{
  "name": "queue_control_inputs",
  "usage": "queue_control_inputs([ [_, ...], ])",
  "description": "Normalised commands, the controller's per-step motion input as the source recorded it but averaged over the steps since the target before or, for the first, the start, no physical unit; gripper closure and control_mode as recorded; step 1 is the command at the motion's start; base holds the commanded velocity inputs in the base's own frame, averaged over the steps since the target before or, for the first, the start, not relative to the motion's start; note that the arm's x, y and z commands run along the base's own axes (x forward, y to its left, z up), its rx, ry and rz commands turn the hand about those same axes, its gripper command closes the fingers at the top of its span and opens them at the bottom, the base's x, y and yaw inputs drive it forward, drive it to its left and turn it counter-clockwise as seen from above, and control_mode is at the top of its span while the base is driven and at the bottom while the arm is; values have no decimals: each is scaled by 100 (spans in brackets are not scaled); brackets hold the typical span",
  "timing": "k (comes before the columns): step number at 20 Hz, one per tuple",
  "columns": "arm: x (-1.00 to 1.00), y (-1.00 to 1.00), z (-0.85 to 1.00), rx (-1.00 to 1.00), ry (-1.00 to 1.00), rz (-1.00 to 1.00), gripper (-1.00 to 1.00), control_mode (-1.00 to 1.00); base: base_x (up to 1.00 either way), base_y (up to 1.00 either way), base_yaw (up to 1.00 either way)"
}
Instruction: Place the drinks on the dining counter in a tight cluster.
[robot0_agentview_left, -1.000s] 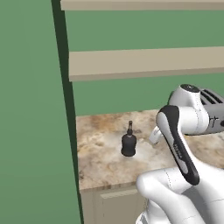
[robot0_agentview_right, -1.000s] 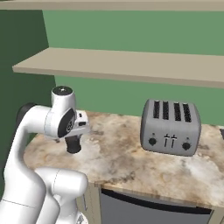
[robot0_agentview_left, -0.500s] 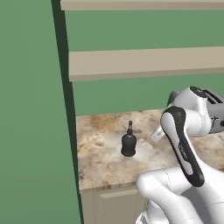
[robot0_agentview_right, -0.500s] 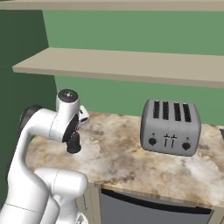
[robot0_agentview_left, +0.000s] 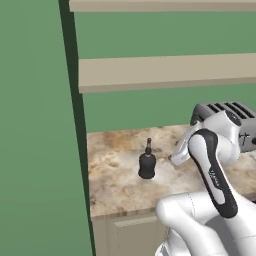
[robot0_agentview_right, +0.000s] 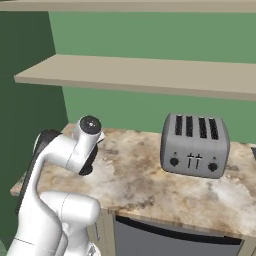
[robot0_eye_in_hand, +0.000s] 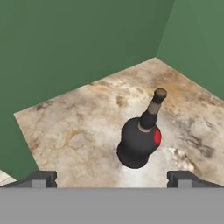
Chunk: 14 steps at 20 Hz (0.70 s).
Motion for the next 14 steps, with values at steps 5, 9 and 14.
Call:
queue_control_inputs([
  [5,63,-22,5,1,3,14,-100,-100,0,0,0],
  [9,42,0,-3,3,0,4,-100,-100,0,0,0],
  [14,31,0,-34,21,0,4,-100,-100,0,0,0],
])
